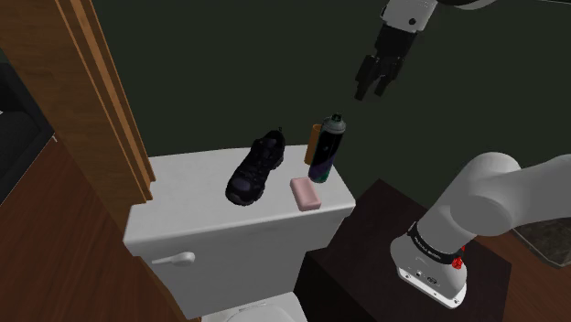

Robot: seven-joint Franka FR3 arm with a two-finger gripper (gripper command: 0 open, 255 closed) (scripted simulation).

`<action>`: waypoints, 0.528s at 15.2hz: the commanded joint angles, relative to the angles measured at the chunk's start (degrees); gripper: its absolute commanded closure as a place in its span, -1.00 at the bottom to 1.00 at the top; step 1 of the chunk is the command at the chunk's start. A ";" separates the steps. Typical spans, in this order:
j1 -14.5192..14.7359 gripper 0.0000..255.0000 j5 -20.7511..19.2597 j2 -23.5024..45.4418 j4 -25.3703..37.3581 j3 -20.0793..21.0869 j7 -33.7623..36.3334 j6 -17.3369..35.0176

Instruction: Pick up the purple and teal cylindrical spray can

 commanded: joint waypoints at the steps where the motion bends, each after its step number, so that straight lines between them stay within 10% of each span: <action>1: 0.00 -1.00 0.00 0.00 0.00 0.00 0.00 0.00; 8: 4.51 -1.00 4.51 10.80 10.50 7.58 6.59 -10.79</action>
